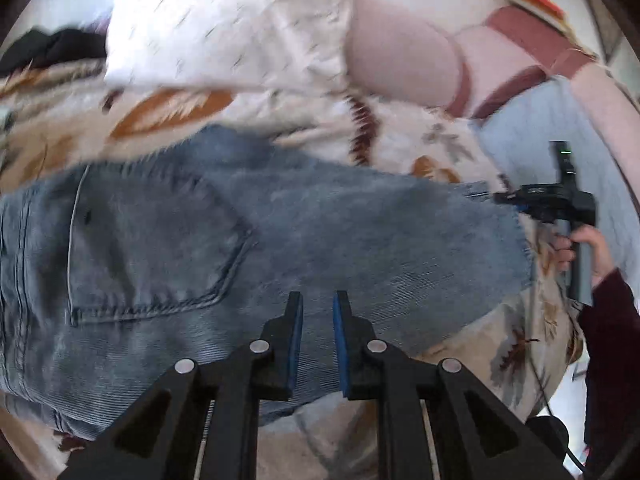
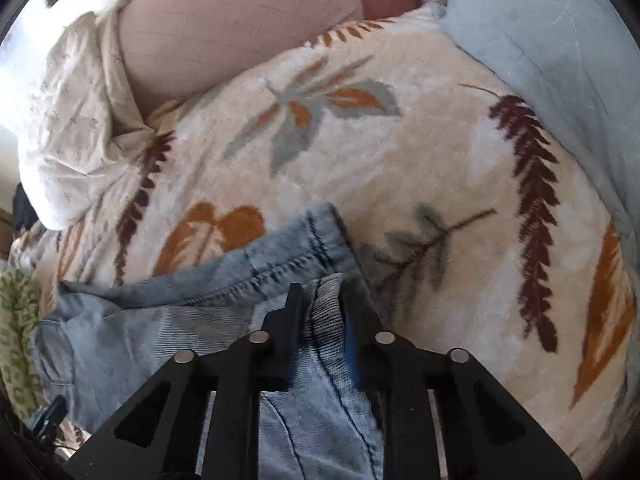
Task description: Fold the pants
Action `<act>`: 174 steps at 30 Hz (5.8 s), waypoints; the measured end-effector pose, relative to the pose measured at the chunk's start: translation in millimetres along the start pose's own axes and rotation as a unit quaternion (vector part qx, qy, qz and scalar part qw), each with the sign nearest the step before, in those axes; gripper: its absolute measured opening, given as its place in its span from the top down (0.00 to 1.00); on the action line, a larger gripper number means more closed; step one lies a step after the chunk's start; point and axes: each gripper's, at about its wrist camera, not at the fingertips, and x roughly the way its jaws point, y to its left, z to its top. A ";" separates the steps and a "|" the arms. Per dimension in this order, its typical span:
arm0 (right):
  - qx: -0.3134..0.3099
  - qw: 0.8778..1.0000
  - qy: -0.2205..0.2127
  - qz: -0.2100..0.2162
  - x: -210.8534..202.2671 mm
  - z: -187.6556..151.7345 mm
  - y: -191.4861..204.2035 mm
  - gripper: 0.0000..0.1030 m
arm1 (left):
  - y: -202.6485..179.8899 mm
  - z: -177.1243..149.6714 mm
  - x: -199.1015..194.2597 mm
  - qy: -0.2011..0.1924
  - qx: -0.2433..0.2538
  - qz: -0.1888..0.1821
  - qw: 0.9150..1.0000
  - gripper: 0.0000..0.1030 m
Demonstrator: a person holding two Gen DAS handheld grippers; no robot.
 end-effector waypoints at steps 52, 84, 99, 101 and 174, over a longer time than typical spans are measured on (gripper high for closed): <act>-0.170 0.975 -0.017 0.145 6.0 -82.7 242.6 0.62 | 112.9 -33.6 -43.1 -0.099 -0.080 0.023 0.992 0.79; -0.302 0.945 0.098 0.081 109.9 -47.3 385.3 0.91 | 91.7 -52.9 -33.1 -0.069 -0.029 0.053 0.996 0.68; -0.259 0.954 0.045 0.141 88.7 -13.1 369.7 0.59 | 102.3 -51.3 -30.2 -0.068 -0.040 0.073 0.994 0.83; -0.269 0.950 0.058 0.147 84.3 -14.0 371.4 0.41 | 101.8 -50.2 -28.8 -0.069 -0.040 0.075 0.994 0.83; -0.286 0.948 -0.041 0.135 11.0 -256.4 277.5 0.39 | 158.0 -88.3 -59.3 -0.108 -0.077 0.239 0.962 0.52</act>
